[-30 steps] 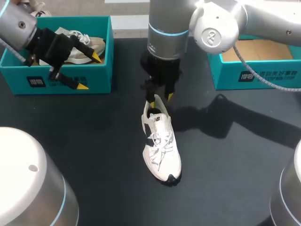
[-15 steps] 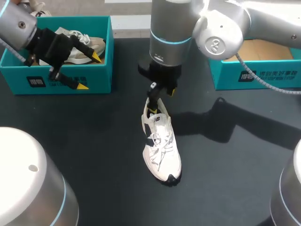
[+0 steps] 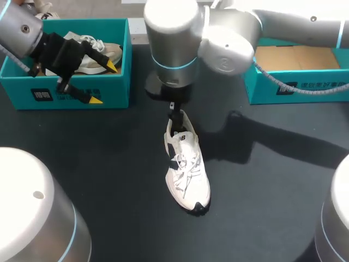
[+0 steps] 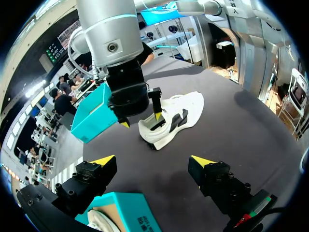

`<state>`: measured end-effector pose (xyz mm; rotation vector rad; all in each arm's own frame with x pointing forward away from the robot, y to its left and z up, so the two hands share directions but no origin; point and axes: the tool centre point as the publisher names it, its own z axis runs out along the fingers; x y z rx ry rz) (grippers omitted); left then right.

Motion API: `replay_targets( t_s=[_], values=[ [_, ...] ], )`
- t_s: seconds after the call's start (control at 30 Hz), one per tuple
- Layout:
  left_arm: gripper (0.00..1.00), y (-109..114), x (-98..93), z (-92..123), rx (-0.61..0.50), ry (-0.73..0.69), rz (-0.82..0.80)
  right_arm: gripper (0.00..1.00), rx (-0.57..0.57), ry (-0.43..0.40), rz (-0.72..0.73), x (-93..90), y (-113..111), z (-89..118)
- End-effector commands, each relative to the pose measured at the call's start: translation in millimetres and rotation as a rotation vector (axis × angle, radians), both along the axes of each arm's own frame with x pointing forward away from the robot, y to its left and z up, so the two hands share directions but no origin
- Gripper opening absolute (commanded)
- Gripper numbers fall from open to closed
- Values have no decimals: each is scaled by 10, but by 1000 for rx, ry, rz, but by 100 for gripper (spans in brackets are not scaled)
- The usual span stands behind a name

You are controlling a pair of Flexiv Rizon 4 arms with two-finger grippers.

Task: Take the shoe out of the shoebox, open the shoe tongue, remove and reinsert the insole, then place the shoe into the shoebox

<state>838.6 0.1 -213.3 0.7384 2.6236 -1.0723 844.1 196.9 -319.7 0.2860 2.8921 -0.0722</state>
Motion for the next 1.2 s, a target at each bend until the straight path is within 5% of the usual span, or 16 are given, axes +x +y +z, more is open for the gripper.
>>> replay_targets(
  t_s=[0.03,0.17,0.37,0.63,0.67,0.73,0.83,1.0,1.2],
  values=[
    [100,2,-2,2,2,0,0,100,-26,14,64,110,39,-154],
    [100,2,-2,2,2,0,0,95,2,15,89,202,13,-228],
    [100,2,-2,2,2,0,0,47,4,18,140,262,18,-368],
    [100,2,-2,2,2,0,0,41,-3,35,160,257,25,-474],
    [100,2,-2,2,2,0,0,35,-3,35,159,259,30,-485],
    [100,2,-2,2,2,0,0,3,-23,25,143,260,38,-498],
    [100,2,-2,2,2,0,0,0,-27,10,112,261,24,-479],
    [100,2,-2,2,2,0,0,0,-49,3,36,238,-108,-207],
    [100,2,-2,2,2,0,0,0,12,-41,50,282,-234,609]
  ],
)
